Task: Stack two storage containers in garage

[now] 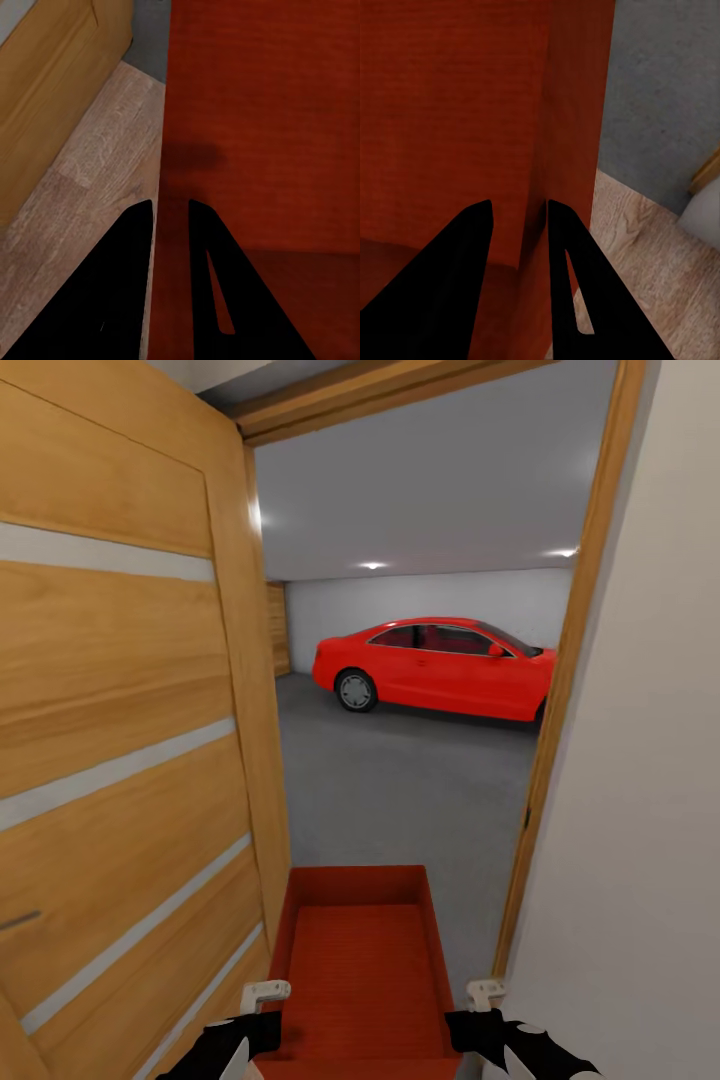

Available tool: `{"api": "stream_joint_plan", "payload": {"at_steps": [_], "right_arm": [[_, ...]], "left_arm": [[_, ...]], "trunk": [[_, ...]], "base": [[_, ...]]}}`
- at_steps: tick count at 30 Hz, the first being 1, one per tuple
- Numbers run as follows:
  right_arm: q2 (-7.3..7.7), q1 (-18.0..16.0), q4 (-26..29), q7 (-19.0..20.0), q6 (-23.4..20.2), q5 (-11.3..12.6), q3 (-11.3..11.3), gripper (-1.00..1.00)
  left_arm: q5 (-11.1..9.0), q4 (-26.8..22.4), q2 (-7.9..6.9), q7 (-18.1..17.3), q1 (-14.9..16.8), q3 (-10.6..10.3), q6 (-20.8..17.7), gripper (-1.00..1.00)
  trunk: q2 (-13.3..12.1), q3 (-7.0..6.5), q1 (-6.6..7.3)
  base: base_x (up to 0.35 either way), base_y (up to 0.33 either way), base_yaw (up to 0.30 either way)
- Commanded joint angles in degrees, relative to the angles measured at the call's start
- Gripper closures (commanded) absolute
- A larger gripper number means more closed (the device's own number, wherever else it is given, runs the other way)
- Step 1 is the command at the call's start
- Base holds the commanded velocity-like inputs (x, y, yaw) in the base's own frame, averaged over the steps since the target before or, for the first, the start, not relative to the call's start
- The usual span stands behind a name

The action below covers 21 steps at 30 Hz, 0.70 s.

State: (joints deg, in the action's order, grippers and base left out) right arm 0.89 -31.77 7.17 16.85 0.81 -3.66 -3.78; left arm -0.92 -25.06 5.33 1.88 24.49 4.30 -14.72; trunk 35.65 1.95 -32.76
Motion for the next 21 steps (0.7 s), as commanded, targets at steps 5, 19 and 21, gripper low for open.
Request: {"api": "stream_joint_plan", "payload": {"at_steps": [5,19,21], "right_arm": [[-0.01,-0.04,-0.23,0.37,0.17,-0.47,1.05,1.00],[-0.01,-0.04,-0.22,0.37,0.25,-0.54,0.99,1.00],[-0.01,-0.04,-0.22,0.37,0.25,-0.51,0.98,1.00]], "left_arm": [[1.18,-0.25,-1.28,1.55,0.03,0.18,2.24,1.00],[1.18,-0.25,-1.20,1.55,0.03,0.18,2.24,1.00],[1.18,-0.25,-1.20,1.55,0.03,0.18,2.24,1.00]], "trunk": [[0.10,0.11,-0.04],[0.10,0.11,-0.04],[0.10,0.11,-0.04]], "base": [[0.205,0.189,0.000],[0.023,0.018,0.000],[0.000,0.000,0.000]]}}
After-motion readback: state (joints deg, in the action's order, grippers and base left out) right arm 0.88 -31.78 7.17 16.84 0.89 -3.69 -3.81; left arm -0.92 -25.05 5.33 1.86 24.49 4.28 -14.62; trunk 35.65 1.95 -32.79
